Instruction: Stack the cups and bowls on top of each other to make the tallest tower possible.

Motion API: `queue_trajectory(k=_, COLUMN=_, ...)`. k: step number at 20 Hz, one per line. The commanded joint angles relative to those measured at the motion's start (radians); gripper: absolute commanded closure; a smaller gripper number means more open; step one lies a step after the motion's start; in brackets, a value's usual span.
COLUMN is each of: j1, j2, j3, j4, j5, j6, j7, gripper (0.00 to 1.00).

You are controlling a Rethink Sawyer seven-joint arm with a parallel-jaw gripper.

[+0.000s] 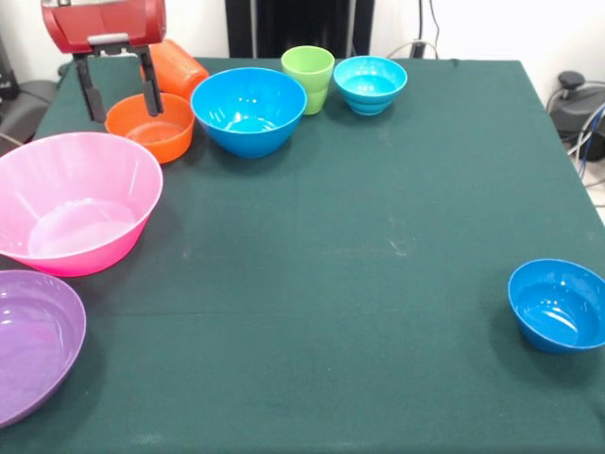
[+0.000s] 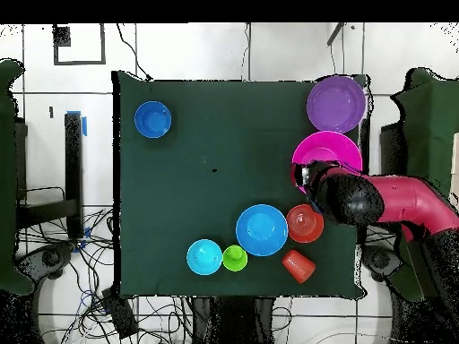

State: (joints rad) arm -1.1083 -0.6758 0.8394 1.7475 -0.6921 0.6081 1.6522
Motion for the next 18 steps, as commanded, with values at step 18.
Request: queue_trajectory(k=18, j1=-0.044, j2=0.189, j3=0.080, j4=-0.074, j5=-0.039, j6=0.067, j7=-0.287, gripper=0.00)
